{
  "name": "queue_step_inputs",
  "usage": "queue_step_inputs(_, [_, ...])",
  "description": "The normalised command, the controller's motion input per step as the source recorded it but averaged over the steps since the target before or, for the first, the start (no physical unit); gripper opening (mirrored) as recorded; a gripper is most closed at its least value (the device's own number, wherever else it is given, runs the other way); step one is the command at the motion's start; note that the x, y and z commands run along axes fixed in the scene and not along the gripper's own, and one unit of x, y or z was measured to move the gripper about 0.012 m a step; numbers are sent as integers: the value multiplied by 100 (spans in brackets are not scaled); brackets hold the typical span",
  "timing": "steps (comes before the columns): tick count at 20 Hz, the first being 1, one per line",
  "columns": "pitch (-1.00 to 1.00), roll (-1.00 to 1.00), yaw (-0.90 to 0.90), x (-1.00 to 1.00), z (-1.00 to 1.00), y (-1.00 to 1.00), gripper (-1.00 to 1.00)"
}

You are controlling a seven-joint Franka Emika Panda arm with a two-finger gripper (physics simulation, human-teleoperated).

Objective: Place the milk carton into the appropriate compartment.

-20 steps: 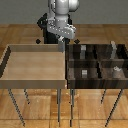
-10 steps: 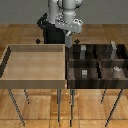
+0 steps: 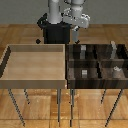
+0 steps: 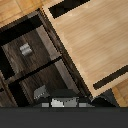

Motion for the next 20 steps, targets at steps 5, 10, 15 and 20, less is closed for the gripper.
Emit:
queue_step_inputs(5, [0, 0, 0, 0, -7, 100, -100])
queue_step_inputs(10, [0, 0, 0, 0, -80, 0, -100])
queue_step_inputs(15, [0, 0, 0, 0, -100, 0, -100])
queue_step_inputs(20, [0, 0, 0, 0, -40, 0, 100])
